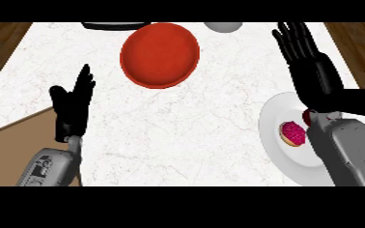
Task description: Pick the cupcake from the plate and place it in the bowl
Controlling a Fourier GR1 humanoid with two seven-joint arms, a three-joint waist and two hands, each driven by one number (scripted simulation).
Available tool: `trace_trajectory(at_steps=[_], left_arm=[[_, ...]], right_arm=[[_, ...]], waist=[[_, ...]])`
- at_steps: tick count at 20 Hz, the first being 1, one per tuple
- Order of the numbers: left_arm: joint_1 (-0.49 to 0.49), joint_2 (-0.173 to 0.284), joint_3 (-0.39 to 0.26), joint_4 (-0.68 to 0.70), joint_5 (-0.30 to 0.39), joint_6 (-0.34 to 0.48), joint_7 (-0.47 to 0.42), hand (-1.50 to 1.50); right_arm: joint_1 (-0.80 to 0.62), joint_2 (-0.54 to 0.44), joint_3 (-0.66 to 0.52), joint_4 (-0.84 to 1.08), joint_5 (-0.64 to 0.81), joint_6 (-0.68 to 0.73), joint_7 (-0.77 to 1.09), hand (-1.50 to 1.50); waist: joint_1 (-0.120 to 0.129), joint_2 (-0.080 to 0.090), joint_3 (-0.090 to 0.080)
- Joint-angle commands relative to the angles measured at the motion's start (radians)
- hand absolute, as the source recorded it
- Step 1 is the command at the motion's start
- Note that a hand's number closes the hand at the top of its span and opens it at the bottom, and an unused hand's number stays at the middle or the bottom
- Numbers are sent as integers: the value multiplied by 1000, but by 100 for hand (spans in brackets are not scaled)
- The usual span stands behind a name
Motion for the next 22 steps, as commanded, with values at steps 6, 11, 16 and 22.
trace_trajectory(at_steps=[6,11,16,22], left_arm=[[17,-44,-53,-123,153,-239,-76,0],[78,-77,-90,-143,194,-295,-93,0],[81,-77,-87,-169,211,-320,-74,0],[91,-55,-72,-127,221,-371,-109,0]], right_arm=[[252,-298,-44,18,187,41,21,150],[501,-197,-74,-30,348,-302,-52,-150],[597,-325,25,-251,486,-223,-19,-150],[601,-527,29,-320,738,-230,374,-150]], waist=[[-63,-11,2],[-59,-10,3],[-33,-8,2],[-25,-4,-2]])
